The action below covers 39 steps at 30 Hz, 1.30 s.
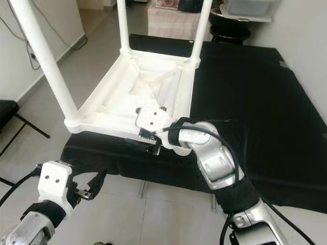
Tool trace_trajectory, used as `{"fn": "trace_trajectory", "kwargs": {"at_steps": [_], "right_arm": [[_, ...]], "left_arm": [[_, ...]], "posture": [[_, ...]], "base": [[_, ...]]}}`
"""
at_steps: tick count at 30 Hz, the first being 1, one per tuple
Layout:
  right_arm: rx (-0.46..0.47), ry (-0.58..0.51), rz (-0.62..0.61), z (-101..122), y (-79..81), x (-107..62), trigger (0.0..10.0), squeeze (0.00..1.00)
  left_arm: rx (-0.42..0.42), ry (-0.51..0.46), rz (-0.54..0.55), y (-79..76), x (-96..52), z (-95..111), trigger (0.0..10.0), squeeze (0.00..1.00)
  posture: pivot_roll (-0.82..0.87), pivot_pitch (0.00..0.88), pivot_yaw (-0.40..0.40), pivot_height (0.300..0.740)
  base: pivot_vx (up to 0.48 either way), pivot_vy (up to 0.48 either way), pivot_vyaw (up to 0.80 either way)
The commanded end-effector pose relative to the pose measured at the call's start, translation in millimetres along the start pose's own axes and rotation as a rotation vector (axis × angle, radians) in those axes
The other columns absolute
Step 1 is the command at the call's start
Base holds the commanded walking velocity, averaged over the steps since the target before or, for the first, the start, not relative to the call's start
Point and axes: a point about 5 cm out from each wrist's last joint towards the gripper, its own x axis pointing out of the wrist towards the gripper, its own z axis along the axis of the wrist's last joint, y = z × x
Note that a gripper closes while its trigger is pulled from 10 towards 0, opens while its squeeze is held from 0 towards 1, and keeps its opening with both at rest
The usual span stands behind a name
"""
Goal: Building children table
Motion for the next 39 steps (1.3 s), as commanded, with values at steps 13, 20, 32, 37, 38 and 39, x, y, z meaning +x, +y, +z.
{"fn": "trace_trajectory", "kwargs": {"at_steps": [13,20,32,37,38,39], "right_arm": [[-0.083,0.244,-0.140,-35.1,-16.0,-4.5,10.0,0.00],[-0.053,0.291,-0.242,-39.5,-27.2,-3.8,10.0,0.00],[-0.096,0.349,-0.387,-35.6,-39.4,7.2,10.0,0.00],[-0.105,0.363,-0.417,-34.1,-37.1,10.5,10.0,0.00],[-0.107,0.365,-0.422,-33.0,-34.0,13.2,10.0,0.00],[-0.120,0.373,-0.429,-31.8,-30.1,16.2,10.0,0.00]], "left_arm": [[0.022,0.016,-0.055,-1.7,-0.2,-5.7,10.0,0.00],[0.021,0.014,-0.062,-2.4,-0.3,-6.0,10.0,0.00],[0.032,0.007,-0.062,-3.7,-1.2,-4.6,10.0,0.00],[0.033,0.004,-0.059,-4.2,-1.3,-4.1,10.0,0.00],[0.033,0.003,-0.059,-4.4,-1.2,-3.9,10.0,0.00],[0.033,0.002,-0.059,-4.7,-1.2,-3.7,10.0,0.00]], "posture": [[0.02,0.076,-0.030,0.740],[0.02,0.076,-0.030,0.740],[0.03,0.089,-0.040,0.740],[0.03,0.092,-0.041,0.740],[0.03,0.092,-0.041,0.740],[0.03,0.093,-0.043,0.740]], "base": [[0.000,0.000,0.00],[0.000,0.000,0.00],[0.000,0.000,0.00],[0.000,0.000,0.00],[0.000,0.000,0.00],[0.000,0.000,0.00]]}}
